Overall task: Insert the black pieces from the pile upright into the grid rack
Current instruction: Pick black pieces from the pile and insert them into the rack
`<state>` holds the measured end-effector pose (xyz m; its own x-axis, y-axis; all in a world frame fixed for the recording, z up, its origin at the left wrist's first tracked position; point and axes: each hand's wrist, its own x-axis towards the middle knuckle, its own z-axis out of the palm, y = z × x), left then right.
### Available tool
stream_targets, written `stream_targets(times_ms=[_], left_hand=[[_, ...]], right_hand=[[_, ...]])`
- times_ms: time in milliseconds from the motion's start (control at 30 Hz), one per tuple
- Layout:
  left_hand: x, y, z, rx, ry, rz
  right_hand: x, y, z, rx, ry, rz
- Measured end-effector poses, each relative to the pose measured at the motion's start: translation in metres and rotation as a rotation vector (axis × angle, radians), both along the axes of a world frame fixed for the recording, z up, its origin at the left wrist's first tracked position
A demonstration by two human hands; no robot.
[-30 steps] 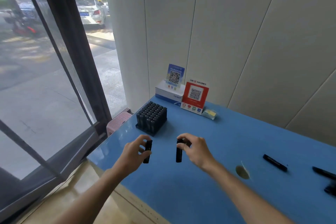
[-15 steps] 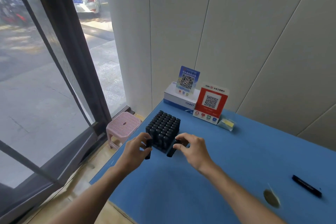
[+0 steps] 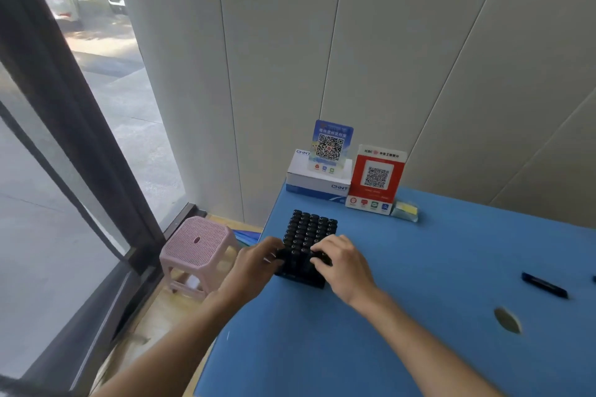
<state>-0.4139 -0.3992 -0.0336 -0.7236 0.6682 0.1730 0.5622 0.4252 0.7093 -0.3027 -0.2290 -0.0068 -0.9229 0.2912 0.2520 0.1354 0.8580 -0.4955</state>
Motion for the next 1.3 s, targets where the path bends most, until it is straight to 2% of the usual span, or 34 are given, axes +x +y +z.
stream_targets(times_ms=[233, 433, 967, 1033, 1200, 1300], left_hand=[[-0.008, -0.005, -0.011, 0.069, 0.021, -0.087], [-0.018, -0.002, -0.018, 0.107, 0.058, -0.179], [-0.026, -0.003, -0.030, 0.100, 0.095, -0.223], [-0.026, -0.005, -0.030, 0.082, 0.153, -0.230], [-0.028, -0.003, -0.023, -0.016, 0.444, -0.214], [-0.021, 0.004, -0.016, -0.038, 0.520, -0.169]], right_hand=[[-0.005, -0.023, -0.009, 0.121, 0.010, -0.108], [-0.010, -0.031, -0.012, 0.224, 0.038, -0.119], [-0.018, -0.025, -0.017, 0.229, -0.016, -0.081], [-0.016, -0.025, -0.016, 0.237, -0.047, -0.080], [0.002, -0.018, -0.012, 0.238, -0.054, -0.157], [0.026, -0.007, -0.008, 0.242, -0.082, -0.231]])
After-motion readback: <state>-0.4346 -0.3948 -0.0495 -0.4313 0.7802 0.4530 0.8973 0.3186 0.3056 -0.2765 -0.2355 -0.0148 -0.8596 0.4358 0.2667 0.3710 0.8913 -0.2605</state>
